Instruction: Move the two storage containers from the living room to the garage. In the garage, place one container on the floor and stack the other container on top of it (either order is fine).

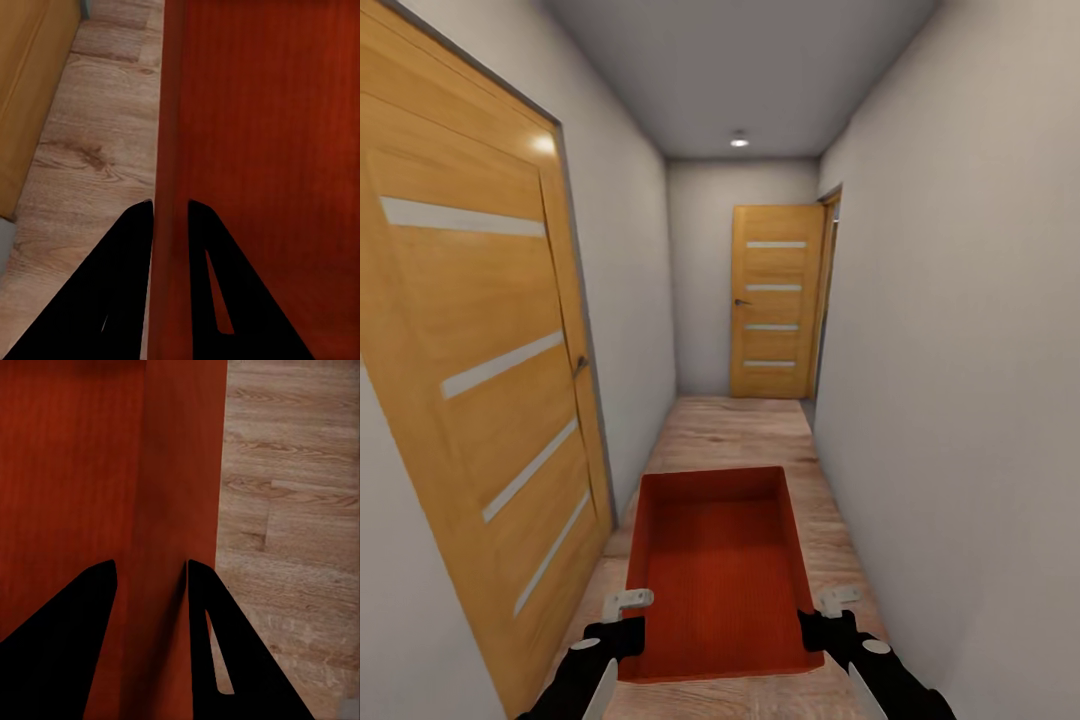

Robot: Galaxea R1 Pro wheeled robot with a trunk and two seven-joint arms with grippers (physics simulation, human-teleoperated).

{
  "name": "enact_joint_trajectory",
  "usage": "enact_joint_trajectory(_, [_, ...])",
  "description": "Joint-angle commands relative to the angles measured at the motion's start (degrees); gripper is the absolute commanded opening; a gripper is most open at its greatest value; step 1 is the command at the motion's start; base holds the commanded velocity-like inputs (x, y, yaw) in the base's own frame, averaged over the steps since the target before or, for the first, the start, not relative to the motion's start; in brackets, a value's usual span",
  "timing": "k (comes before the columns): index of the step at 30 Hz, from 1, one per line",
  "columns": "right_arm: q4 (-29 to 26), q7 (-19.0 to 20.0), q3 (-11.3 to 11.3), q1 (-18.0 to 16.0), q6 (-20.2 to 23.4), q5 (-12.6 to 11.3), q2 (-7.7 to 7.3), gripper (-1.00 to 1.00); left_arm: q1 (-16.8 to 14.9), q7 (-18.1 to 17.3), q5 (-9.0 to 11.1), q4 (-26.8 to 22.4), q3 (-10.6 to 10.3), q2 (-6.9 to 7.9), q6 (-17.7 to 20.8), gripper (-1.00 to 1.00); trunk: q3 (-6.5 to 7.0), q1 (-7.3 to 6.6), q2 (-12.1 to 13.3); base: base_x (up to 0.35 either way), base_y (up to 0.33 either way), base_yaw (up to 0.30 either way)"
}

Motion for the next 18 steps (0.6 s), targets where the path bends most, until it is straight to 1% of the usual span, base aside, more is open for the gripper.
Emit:
enact_joint_trajectory(1, [-0.1, 2.9, -0.4, 0.0, 0.3, -0.7, 0.25, -1.00, 0.0, 1.6, -1.0, -0.1, 0.0, 0.01, 0.5, -1.00, -0.02, 0.05, 0.0, 0.328, 0.000, 0.000])
enact_joint_trajectory(18, [-0.1, 2.9, -0.4, 0.0, 0.3, -0.7, 0.25, -1.00, 0.0, 1.6, -1.0, 0.0, -0.1, 0.01, 0.5, -1.00, -0.02, 0.05, 0.0, 0.328, 0.000, 0.000])
